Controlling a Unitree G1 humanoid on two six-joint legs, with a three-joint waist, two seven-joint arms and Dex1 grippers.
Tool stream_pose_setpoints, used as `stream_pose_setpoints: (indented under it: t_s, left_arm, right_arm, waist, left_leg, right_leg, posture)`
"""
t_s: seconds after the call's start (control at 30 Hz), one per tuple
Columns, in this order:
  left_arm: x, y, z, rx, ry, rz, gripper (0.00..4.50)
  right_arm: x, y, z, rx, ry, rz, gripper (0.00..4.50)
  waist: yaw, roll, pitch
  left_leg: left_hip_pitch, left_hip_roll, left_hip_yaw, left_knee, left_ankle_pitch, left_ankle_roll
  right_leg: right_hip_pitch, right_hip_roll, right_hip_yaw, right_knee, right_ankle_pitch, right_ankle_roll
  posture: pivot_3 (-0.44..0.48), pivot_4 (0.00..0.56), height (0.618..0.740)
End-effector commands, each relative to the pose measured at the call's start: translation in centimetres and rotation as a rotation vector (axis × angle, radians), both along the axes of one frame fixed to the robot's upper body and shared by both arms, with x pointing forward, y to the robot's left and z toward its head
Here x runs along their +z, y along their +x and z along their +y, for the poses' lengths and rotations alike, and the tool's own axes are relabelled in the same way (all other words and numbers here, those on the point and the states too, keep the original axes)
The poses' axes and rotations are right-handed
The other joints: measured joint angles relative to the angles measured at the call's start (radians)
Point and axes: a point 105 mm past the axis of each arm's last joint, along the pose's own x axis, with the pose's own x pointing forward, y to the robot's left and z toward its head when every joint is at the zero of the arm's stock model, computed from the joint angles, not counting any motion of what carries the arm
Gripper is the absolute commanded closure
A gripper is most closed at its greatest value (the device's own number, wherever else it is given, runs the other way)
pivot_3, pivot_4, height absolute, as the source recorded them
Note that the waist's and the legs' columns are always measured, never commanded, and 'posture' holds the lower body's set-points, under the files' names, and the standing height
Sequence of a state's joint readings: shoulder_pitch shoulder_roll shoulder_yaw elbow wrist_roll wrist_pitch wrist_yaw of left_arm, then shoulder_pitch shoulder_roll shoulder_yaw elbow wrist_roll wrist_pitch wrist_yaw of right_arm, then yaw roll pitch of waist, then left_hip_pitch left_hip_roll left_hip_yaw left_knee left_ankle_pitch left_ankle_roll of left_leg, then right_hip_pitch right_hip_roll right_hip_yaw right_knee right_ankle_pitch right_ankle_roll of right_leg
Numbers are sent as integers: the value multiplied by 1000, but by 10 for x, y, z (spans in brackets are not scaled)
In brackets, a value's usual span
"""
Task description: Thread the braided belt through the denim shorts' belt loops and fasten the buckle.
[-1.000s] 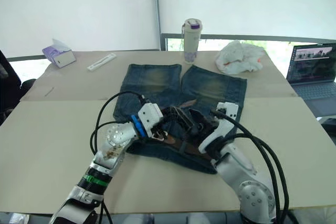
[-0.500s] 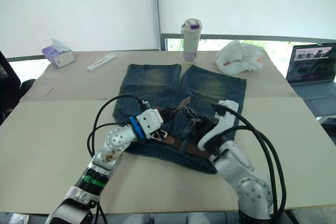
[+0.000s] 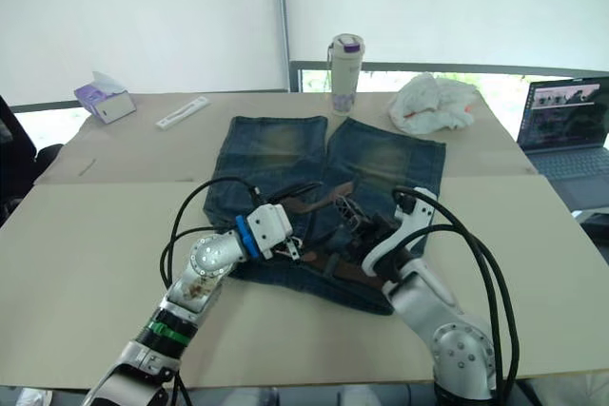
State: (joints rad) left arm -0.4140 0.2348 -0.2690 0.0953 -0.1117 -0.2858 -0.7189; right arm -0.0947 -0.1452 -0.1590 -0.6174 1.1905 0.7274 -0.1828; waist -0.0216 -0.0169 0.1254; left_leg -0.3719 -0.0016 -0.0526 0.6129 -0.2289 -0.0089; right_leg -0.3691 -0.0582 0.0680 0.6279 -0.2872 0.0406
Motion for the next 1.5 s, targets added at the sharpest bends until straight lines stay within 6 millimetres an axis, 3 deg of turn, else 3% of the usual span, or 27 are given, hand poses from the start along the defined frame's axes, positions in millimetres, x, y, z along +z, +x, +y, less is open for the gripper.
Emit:
stream_pose_setpoints:
  t_s: [0.03,0.2,0.33,0.43,0.57,0.7,0.93,1.07,1.17,1.27,1.5]
  left_arm:
    - [27,-9,17,-63,-117,63,45]
    - [33,-29,43,-168,-168,225,45]
    - [39,-23,74,-109,-279,353,45]
    - [31,2,105,49,-362,477,45]
    - [10,29,132,214,-372,589,45]
    - [-3,36,135,198,-238,609,45]
    - [-14,53,133,163,119,426,45]
    - [-13,45,124,-13,145,491,45]
    - [-13,38,121,-132,183,538,45]
    - [-11,40,117,-202,214,565,867]
    - [-10,55,92,-273,280,519,4228]
  right_arm:
    - [4,-5,-27,-88,82,-34,4500]
    - [-18,-22,-48,-135,65,33,4500]
    - [-27,-38,-58,-109,45,50,4500]
    - [-32,-57,-58,-12,5,48,4500]
    - [-40,-70,-54,92,-82,59,4500]
    - [-54,-74,-52,150,-185,90,4500]
    - [-65,-60,-84,75,-381,92,4500]
    - [-62,-64,-99,103,-446,92,4500]
    - [-57,-66,-99,148,-440,79,4500]
    - [-56,-64,-102,161,-448,77,4500]
    - [-53,-54,-99,185,-464,61,4500]
  waist:
    - [-1,0,0]
    - [-6,3,1]
    - [-12,4,1]
    - [-15,4,1]
    - [-15,4,2]
    - [-15,2,3]
    - [5,1,3]
    - [9,1,3]
    - [9,1,3]
    - [8,0,4]
    - [8,0,4]
  left_leg:
    - [0,0,0,0,0,0]
    - [0,1,0,0,0,0]
    - [1,1,0,0,0,1]
    - [1,1,0,0,0,1]
    - [1,0,0,0,0,1]
    - [1,-1,1,0,0,1]
    - [1,-2,3,0,0,0]
    - [-1,-2,4,0,0,1]
    - [-1,-1,4,0,0,1]
    - [-1,-1,5,2,0,1]
    - [-3,-2,7,2,0,1]
  right_leg:
    - [0,0,0,0,0,0]
    - [0,0,0,0,0,0]
    - [0,0,0,0,0,0]
    - [0,0,0,0,-2,3]
    - [1,1,0,0,-4,7]
    - [1,1,0,0,-4,7]
    - [1,2,0,-2,-2,2]
    - [0,1,0,-3,-1,0]
    - [1,1,-1,-3,0,0]
    - [1,2,-2,-2,-1,1]
    - [1,2,-2,-2,-1,1]
  posture:
    - [0,150,740]
    - [0,150,740]
    - [0,150,740]
    - [0,150,740]
    - [0,150,740]
    - [0,150,740]
    - [0,150,740]
    - [0,150,740]
    - [0,150,740]
    - [0,150,740]
    - [0,150,740]
